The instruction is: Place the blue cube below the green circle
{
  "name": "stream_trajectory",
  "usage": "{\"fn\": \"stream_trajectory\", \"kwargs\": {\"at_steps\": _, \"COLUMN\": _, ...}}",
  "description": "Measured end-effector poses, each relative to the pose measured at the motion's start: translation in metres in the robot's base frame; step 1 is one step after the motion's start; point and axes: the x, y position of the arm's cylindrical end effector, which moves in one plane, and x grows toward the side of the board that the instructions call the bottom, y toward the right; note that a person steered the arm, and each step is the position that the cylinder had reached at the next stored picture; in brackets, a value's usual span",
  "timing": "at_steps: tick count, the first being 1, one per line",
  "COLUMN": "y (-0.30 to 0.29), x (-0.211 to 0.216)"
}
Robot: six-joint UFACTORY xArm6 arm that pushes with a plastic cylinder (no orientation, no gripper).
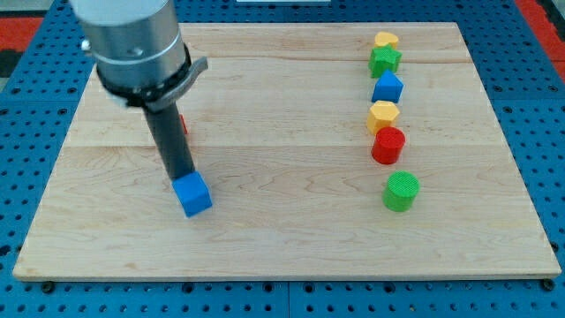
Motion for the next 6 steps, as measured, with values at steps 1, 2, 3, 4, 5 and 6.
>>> {"fn": "stream_trajectory", "kwargs": {"at_steps": 1, "y": 0.022, "x": 0.031}}
{"fn": "stream_trajectory", "kwargs": {"at_steps": 2, "y": -0.012, "x": 0.068}}
{"fn": "stream_trajectory", "kwargs": {"at_steps": 3, "y": -0.026, "x": 0.088}}
{"fn": "stream_trajectory", "kwargs": {"at_steps": 4, "y": 0.040, "x": 0.074}}
{"fn": "stream_trajectory", "kwargs": {"at_steps": 5, "y": 0.101, "x": 0.072}}
{"fn": "stream_trajectory", "kwargs": {"at_steps": 6, "y": 0.140, "x": 0.072}}
